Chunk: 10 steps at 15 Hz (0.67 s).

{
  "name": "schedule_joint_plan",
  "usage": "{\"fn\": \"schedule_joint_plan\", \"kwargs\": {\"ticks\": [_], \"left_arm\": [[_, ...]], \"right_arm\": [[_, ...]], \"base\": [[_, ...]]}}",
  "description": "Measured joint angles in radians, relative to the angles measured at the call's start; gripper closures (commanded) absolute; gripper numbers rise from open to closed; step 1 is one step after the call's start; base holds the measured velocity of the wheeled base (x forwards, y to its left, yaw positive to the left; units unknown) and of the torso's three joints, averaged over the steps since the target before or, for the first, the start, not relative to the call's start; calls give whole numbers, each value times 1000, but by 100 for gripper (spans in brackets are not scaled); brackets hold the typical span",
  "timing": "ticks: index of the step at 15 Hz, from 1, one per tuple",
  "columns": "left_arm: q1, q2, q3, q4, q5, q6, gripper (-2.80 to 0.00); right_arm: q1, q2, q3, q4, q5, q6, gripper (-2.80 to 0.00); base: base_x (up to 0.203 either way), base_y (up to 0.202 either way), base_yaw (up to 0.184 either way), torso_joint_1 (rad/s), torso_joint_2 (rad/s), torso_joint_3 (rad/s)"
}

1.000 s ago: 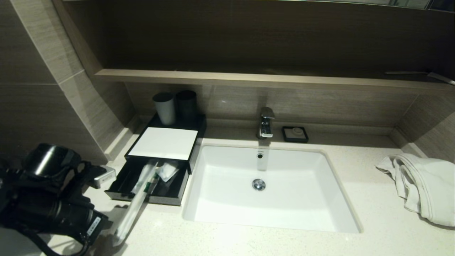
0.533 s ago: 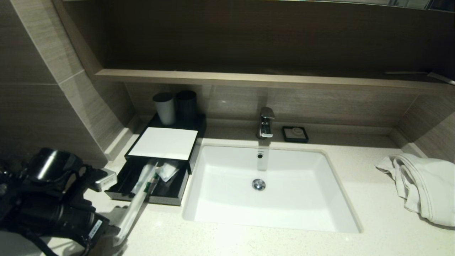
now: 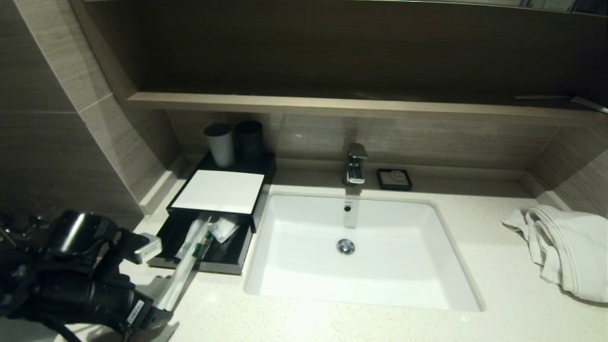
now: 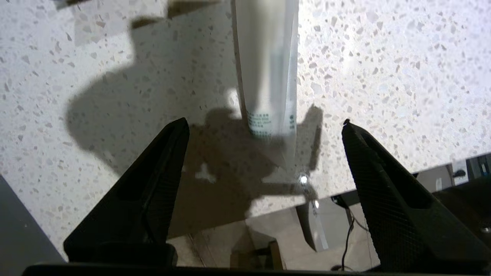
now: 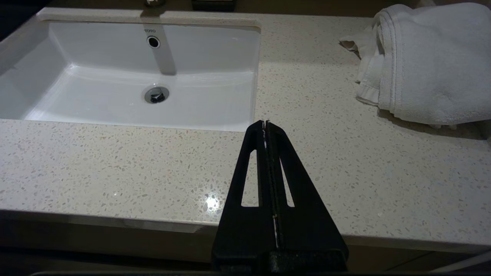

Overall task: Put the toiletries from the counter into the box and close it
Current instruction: Place the bathroom toiletry into the drawer

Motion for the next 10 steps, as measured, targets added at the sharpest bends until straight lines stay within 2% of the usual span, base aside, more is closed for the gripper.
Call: {"fn": "schedule_joint_plan", "kwargs": {"ticks": [2,5,10], "left_arm": [[0,18,41,-119,-4,-4,-280],[0,29,73,-226,-33,-10,-280],[2,38,96,-244,-40,-12,-280]], "right_arm": [[0,0,0,0,0,0,0],[0,0,0,0,0,1,0],[0,0,0,0,0,0,0]], "base": [[0,0,0,0,0,0],[0,0,0,0,0,0],[0,0,0,0,0,0]]}}
